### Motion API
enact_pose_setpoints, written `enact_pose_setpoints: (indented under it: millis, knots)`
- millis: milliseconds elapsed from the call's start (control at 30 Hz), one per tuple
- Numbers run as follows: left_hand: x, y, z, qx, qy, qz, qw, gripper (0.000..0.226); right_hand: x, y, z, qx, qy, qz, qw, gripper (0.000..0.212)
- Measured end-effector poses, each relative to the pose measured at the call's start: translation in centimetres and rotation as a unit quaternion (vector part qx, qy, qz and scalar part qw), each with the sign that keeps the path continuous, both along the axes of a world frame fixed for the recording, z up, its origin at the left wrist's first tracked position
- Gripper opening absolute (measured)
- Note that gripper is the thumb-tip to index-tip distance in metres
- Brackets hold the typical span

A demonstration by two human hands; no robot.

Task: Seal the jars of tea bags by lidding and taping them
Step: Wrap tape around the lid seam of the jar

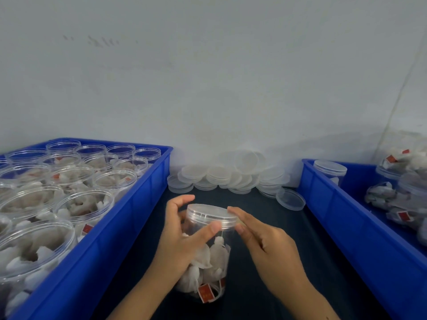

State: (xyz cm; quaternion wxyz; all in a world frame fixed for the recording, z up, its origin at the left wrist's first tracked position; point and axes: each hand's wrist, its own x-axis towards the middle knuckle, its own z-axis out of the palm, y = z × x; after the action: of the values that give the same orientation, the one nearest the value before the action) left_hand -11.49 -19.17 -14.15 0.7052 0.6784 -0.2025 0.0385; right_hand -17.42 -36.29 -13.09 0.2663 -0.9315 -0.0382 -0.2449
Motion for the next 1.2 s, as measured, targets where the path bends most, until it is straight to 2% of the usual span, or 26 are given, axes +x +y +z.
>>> enact_pose_setpoints:
  millis: [133,167,233,333,433,667,833,933,1033,1200]
  knots:
    - [-1.2,-1.1,-0.6,0.032,-0.046,0.092,0.994,0.057,-0.2,1.5,-0.7,-0.008,-0.045,-0.065,0.997,0.060]
    - [-1.4,-1.4,-0.7,0.054,-0.051,0.110,0.991,0.059,-0.2,1.9,-0.9,-0.005,-0.048,-0.071,0.996,0.057]
    - [-1.5,-1.8,-0.6,0.088,-0.049,0.134,0.986,0.079,-0.3,2.5,-0.9,-0.007,-0.041,-0.072,0.997,0.048]
    - [-0.9,-1.4,-0.1,0.079,-0.017,0.140,0.987,0.079,-0.7,3.0,-0.5,-0.033,-0.041,-0.043,0.998,0.051]
    - [-0.1,-0.7,0.2,0.059,-0.006,0.109,0.992,0.079,-0.7,2.3,0.1,-0.043,-0.014,-0.017,0.999,0.052]
    - [0.8,0.9,0.3,-0.009,0.025,0.003,1.000,0.073,-0.4,1.1,0.5,0.035,0.057,-0.001,0.998,0.040]
    - [1.0,1.1,0.0,-0.035,0.038,-0.073,0.996,0.080,-0.1,0.6,0.7,0.046,0.082,0.011,0.996,0.041]
    - [1.1,1.2,-0.3,-0.043,0.040,-0.102,0.993,0.087,0.0,0.5,0.7,0.088,0.087,0.045,0.991,0.042]
    - [1.3,1.3,-0.5,-0.038,0.028,-0.111,0.993,0.094,0.1,0.7,0.7,0.127,0.090,0.065,0.986,0.040]
    - [1.2,1.5,0.0,0.022,0.016,-0.094,0.995,0.103,0.1,1.4,0.3,0.134,0.069,0.028,0.988,0.037]
